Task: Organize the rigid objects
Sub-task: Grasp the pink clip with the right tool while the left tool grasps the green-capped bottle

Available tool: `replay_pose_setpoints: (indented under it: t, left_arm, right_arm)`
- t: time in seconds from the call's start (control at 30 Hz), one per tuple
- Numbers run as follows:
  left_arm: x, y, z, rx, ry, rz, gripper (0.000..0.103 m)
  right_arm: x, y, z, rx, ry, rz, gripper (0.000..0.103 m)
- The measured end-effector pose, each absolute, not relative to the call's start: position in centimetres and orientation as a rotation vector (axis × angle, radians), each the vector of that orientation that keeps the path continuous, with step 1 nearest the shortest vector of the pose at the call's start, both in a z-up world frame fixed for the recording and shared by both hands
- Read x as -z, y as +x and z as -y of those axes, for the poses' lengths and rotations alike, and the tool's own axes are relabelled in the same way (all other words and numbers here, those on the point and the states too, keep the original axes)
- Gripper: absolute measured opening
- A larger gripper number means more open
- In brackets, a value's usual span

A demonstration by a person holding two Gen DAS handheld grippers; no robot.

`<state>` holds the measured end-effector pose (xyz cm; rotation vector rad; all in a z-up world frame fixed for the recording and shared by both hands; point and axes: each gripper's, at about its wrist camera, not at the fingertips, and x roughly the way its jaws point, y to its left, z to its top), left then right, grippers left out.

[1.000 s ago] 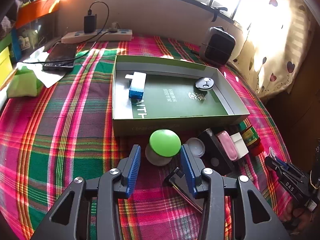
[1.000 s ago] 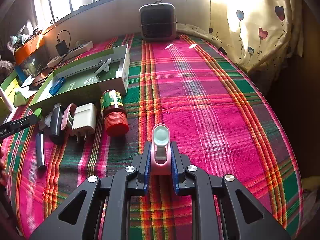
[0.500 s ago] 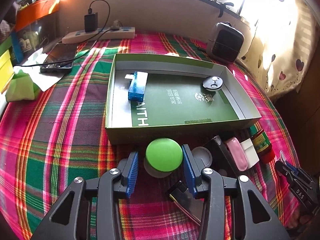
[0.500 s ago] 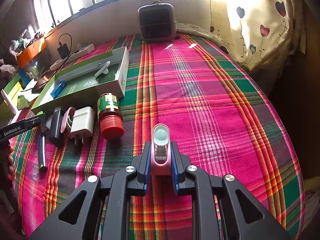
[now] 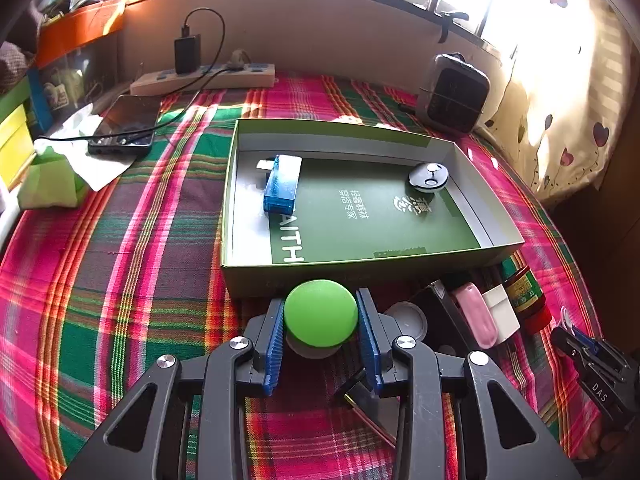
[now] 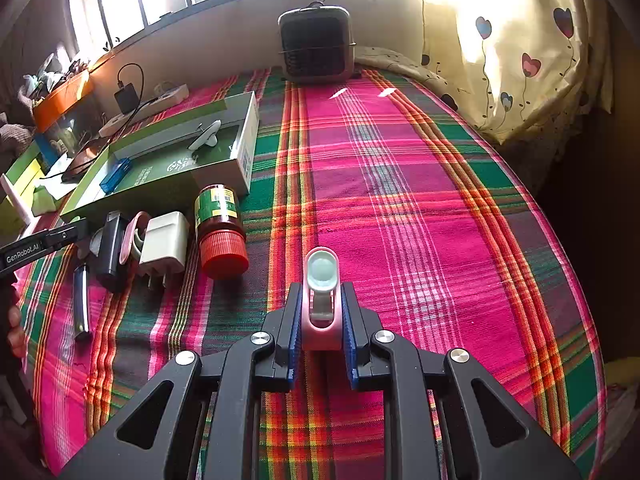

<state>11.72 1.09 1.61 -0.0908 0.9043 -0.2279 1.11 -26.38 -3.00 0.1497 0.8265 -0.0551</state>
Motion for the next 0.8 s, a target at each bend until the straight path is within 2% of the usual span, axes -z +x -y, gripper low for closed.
replay_pose_setpoints:
  t: [0.8]
  left_arm:
    - [-4.3, 11.0, -1.6, 0.259, -0.097, -0.864, 0.032]
  right_arm:
    - [1.5, 0.7, 26.2, 0.034, 0.14, -0.79, 0.019]
